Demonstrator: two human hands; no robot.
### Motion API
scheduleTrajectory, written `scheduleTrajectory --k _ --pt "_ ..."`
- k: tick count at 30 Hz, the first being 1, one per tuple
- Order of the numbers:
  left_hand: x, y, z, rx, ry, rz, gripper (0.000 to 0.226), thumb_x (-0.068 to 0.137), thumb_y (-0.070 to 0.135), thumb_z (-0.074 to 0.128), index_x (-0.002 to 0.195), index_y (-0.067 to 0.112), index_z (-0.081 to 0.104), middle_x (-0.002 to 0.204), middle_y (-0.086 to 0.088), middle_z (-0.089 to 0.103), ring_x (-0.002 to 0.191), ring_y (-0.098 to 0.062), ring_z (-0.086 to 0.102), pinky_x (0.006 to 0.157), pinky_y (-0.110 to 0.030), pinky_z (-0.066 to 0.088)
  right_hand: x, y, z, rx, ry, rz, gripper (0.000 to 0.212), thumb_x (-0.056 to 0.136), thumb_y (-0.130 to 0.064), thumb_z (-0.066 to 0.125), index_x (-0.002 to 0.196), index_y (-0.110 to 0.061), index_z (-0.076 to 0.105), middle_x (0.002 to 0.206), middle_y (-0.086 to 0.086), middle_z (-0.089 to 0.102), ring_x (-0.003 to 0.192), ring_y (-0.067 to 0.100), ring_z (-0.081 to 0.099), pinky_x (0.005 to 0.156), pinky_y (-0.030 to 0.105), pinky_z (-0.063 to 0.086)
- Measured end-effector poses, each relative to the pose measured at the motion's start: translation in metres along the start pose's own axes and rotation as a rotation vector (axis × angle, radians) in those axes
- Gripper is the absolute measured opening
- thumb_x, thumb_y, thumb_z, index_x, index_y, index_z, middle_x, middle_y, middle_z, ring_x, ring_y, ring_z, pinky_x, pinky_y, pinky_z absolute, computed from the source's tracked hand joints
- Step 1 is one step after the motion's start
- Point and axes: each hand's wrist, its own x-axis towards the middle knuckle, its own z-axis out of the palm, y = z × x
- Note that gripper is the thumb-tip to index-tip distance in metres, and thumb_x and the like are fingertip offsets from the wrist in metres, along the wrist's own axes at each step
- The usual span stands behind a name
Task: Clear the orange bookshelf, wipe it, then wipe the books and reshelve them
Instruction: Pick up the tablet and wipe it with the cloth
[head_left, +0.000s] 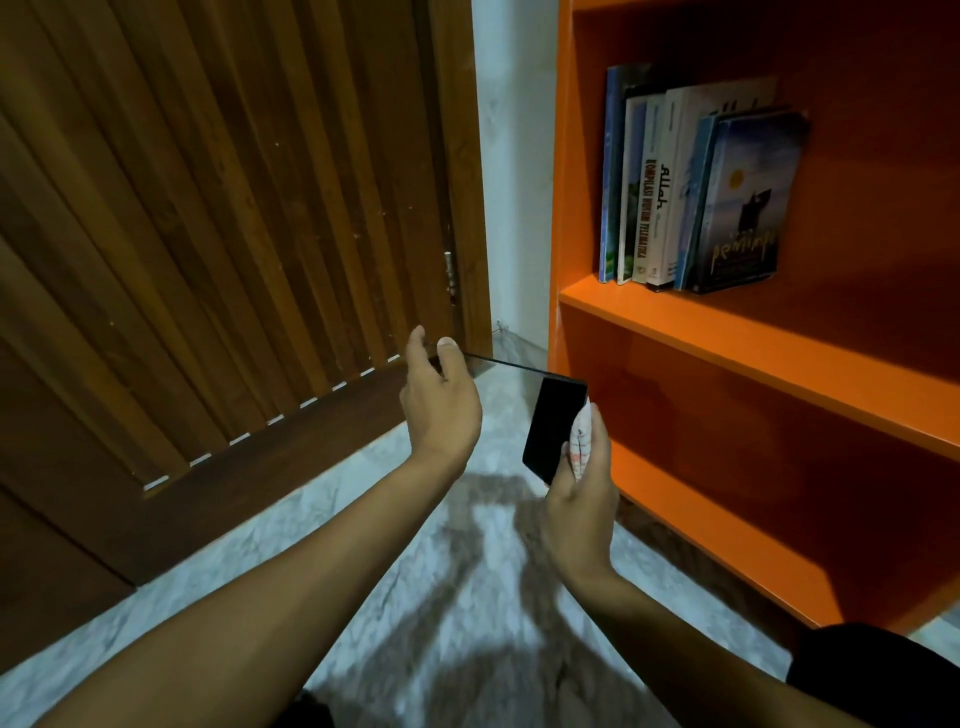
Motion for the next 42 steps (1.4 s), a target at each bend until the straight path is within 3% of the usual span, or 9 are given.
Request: scheduleTrajectory --k 5,11,19,23,26,31,36,39,42 --pt "0.005 0.001 0.001 -0.242 0.016 -0.164 0.043 0.107 0.018 0.042 0.149 0.024 0.04 0.134 -0.002 0.057 0.097 -0.016 0.072 0.084 -0.022 0.056 0.004 -0.001 -0.002 -0.016 -0.007 0.005 0.08 0.096 0.012 0.041 0.157 -0.033 0.016 0.162 -0.004 0.027 0.148 0.013 0.028 0.118 0.032 0.033" --pt "0.014 0.002 -0.014 -0.249 -0.047 -0.162 0.043 0.105 0.009 0.045 0.144 0.026 0.049 0.13 -0.002 0.063 0.101 -0.028 0.072 0.086 -0.047 0.061 0.012 0.001 -0.008 0.01 -0.024 0.119 0.058 0.103 -0.002 0.043 0.154 -0.027 0.027 0.155 -0.003 0.038 0.134 0.005 0.04 0.093 -0.002 0.034" --pt "0.009 -0.007 -0.033 0.013 -0.327 -0.032 0.037 0.106 0.007 0.042 0.131 0.03 0.055 0.111 -0.003 0.065 0.092 -0.023 0.069 0.075 -0.039 0.064 0.027 -0.025 -0.014 0.121 0.003 0.027 0.039 0.107 -0.025 0.04 0.146 -0.026 0.045 0.139 -0.007 0.057 0.121 0.003 0.054 0.111 0.029 0.042" --pt "0.001 -0.01 -0.03 0.131 -0.454 0.008 0.037 0.106 0.007 0.042 0.127 0.032 0.057 0.115 -0.005 0.065 0.093 -0.025 0.068 0.063 -0.032 0.063 0.042 -0.031 -0.017 -0.02 -0.061 -0.165 0.057 0.099 0.007 0.041 0.151 -0.018 0.038 0.152 -0.011 0.037 0.14 -0.008 0.03 0.115 0.015 0.029" --pt "-0.003 -0.01 -0.03 0.111 -0.507 0.008 0.036 0.106 0.007 0.041 0.125 0.032 0.06 0.112 -0.004 0.067 0.09 -0.025 0.07 0.055 -0.025 0.058 0.056 -0.03 -0.018 -0.276 -0.188 -0.339 0.08 0.078 0.021 0.036 0.149 -0.017 0.041 0.159 -0.004 0.028 0.151 0.014 0.016 0.124 0.037 0.016" --pt "0.002 -0.004 -0.033 -0.057 -0.42 -0.111 0.032 0.107 0.009 0.039 0.124 0.025 0.061 0.106 0.0 0.065 0.083 -0.02 0.068 0.054 -0.028 0.059 0.057 -0.013 -0.019 -0.539 -0.341 -0.445 0.087 0.074 0.024 0.043 0.15 -0.019 0.04 0.161 0.003 0.026 0.152 0.019 0.01 0.12 0.056 0.017" --pt "0.024 -0.007 -0.047 -0.138 -0.286 -0.189 0.034 0.107 0.006 0.039 0.122 0.024 0.063 0.116 -0.01 0.067 0.09 -0.032 0.072 0.077 -0.053 0.062 0.044 -0.001 -0.024 -0.576 -0.42 -0.488 0.087 0.063 0.025 0.044 0.141 -0.013 0.054 0.153 0.01 0.043 0.147 0.028 0.029 0.116 0.056 0.028" --pt "0.033 -0.012 -0.055 -0.157 -0.251 -0.204 0.035 0.107 0.006 0.037 0.123 0.023 0.063 0.1 -0.009 0.065 0.062 -0.018 0.066 0.072 -0.047 0.061 0.038 -0.005 -0.031 -0.604 -0.506 -0.492 0.079 0.06 0.009 0.039 0.135 -0.009 0.059 0.147 0.014 0.05 0.141 0.034 0.039 0.115 0.048 0.029" --pt "0.037 -0.018 -0.061 -0.151 -0.226 -0.217 0.037 0.107 0.008 0.036 0.109 0.029 0.066 0.108 -0.013 0.064 0.067 -0.02 0.062 0.07 -0.045 0.06 0.038 -0.017 -0.04 -0.645 -0.681 -0.409 0.071 0.071 0.004 0.042 0.138 -0.012 0.056 0.151 0.01 0.046 0.143 0.027 0.036 0.118 0.037 0.023"
